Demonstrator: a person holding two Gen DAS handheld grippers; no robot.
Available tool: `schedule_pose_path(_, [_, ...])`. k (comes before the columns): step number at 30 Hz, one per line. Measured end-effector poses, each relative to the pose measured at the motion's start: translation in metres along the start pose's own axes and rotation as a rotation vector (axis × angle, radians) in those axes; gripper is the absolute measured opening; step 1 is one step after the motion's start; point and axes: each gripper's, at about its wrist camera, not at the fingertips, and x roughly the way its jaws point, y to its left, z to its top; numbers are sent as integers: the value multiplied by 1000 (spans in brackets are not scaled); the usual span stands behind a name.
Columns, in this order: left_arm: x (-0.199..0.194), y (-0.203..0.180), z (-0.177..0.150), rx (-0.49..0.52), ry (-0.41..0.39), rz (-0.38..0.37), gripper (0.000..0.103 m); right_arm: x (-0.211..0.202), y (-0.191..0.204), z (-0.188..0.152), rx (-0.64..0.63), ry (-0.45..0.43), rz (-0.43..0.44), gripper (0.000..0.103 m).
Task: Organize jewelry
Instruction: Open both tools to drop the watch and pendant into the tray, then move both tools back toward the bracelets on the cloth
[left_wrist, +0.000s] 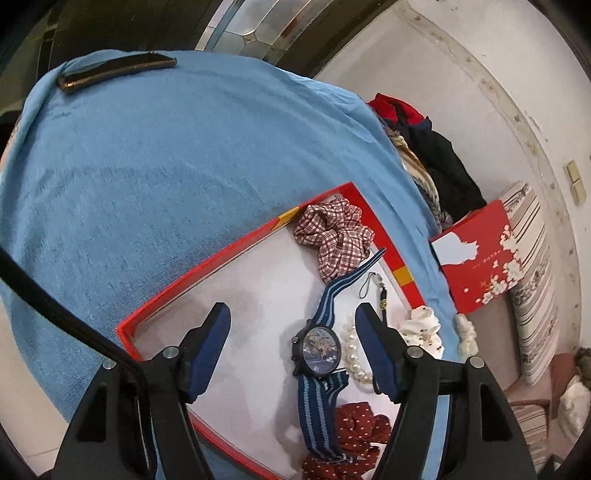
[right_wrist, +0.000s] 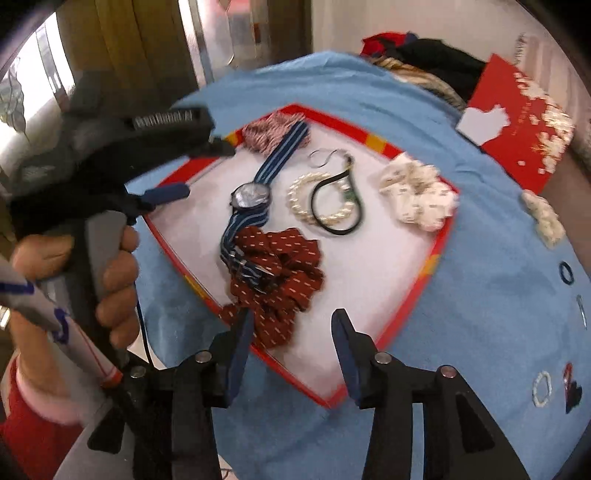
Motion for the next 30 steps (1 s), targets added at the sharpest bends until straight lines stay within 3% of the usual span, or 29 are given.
schedule_pose_path(6, [0,-15,-9,63,-4,30,69,-32,-42,-42,83,-27,-85,52])
schedule_pose_path(10, [-3,-33,-24,148,-23,55,69,-46,-95,-85,202,2,-158,52])
schedule_pose_path(13, [-9,-52,-43,238,-43,70,69,-61,-136,-120,305,15,-229,52])
schedule_pose_path(21, [-39,-110,-109,483,-39,73,69,-111,-224,-207,617,-38,-299,52])
schedule_pose_path(27, [-87,-155,-165,690,-132,94,69,-139,-241,-248,742,-114,-284,52])
schedule_pose_path(30, [-108,-172,-185,747,-176,85,78,-153,-237,-262,766,-152,-287,52])
